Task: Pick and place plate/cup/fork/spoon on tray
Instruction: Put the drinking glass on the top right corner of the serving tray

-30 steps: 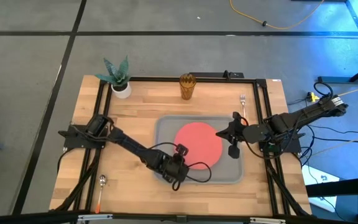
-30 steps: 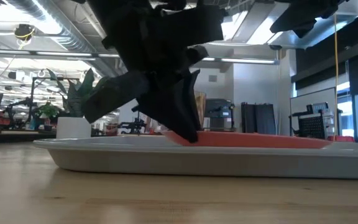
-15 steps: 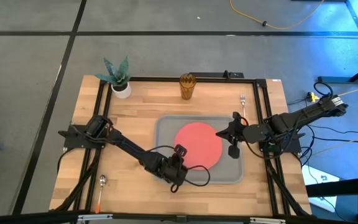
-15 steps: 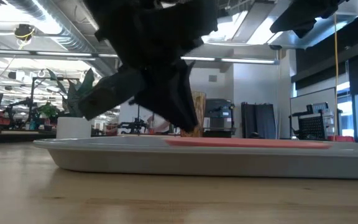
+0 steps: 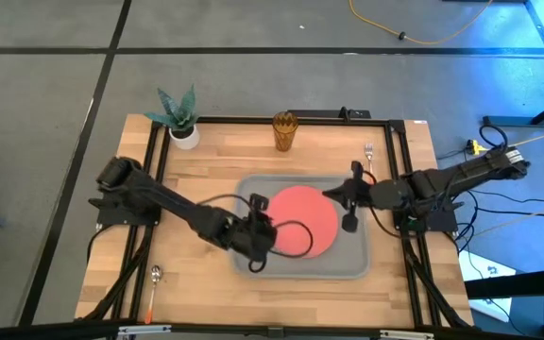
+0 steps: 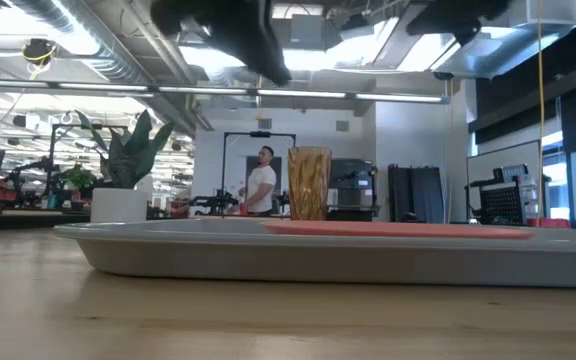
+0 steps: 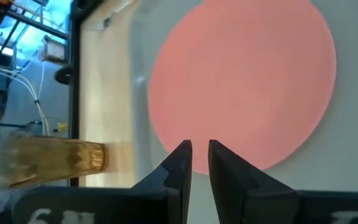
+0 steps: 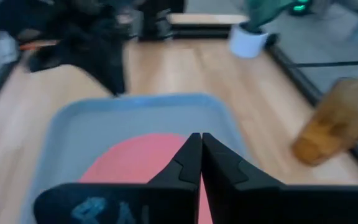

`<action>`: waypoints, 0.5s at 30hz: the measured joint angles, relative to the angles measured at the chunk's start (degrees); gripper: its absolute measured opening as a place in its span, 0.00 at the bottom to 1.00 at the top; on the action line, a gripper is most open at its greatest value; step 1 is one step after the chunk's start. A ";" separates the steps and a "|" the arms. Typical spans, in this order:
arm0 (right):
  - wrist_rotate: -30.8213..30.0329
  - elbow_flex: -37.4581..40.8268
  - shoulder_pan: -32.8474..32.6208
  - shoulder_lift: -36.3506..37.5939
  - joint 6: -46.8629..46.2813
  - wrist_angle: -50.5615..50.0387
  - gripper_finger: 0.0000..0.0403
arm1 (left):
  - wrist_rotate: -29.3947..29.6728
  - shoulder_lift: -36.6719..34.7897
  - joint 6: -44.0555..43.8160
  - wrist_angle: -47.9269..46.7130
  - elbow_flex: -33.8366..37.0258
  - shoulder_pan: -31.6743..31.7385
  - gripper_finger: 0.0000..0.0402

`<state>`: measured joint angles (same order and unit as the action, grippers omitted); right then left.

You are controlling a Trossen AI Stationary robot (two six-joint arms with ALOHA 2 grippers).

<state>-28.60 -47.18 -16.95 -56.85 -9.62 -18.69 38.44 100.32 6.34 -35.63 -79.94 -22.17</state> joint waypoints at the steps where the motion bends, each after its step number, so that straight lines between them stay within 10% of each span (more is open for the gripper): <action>1: -0.25 -1.02 1.47 -0.31 0.12 -0.80 0.04 | -0.05 -1.46 -0.22 -1.01 0.00 0.31 0.12; 15: 15.67 -27.71 22.83 -18.92 12.22 -20.33 0.04 | -0.07 -20.54 -9.16 -7.00 0.02 5.83 0.12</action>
<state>-12.94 -74.89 5.88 -75.77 2.61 -39.02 38.37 79.78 -2.82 -42.63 -79.92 -16.34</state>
